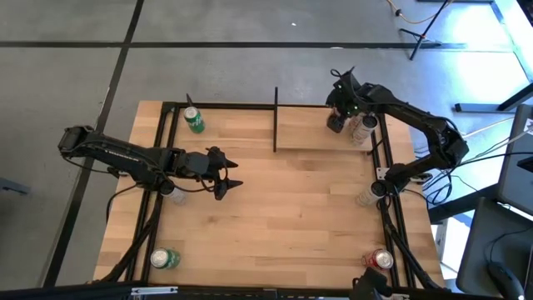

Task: Place canned beverage on shelf
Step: Put the top red soda can on the shelf, then put the top red soda can on the shelf aligned with the other red soda can

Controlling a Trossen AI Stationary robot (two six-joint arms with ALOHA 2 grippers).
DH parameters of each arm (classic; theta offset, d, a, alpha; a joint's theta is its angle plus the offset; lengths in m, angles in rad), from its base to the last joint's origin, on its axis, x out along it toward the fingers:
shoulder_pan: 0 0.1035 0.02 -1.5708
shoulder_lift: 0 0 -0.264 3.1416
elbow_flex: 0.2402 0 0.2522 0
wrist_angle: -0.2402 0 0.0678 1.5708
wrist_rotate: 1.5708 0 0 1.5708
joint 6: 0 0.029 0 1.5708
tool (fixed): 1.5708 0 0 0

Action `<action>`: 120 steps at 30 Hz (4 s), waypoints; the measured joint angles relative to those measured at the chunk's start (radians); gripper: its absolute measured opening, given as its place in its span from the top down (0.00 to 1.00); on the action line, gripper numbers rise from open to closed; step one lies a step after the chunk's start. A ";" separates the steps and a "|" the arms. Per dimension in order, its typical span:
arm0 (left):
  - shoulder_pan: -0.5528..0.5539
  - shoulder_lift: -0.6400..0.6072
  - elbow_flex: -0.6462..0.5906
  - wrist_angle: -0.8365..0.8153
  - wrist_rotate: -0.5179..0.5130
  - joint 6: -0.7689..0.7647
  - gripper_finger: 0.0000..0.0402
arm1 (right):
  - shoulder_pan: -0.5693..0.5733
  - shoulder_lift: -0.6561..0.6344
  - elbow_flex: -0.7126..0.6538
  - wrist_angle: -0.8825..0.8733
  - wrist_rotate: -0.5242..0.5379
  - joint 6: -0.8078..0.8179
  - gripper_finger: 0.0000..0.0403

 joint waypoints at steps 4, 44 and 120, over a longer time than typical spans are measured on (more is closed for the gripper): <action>0.000 0.000 0.000 0.000 0.000 0.000 0.17 | 0.000 0.001 0.002 -0.002 0.001 -0.012 0.21; 0.000 0.000 0.000 0.000 0.007 0.000 0.17 | 0.015 0.008 0.215 -0.159 -0.041 0.037 0.07; -0.061 -0.001 0.341 -0.437 0.094 0.081 0.17 | 1.139 -0.477 -0.060 -0.752 0.010 1.529 0.07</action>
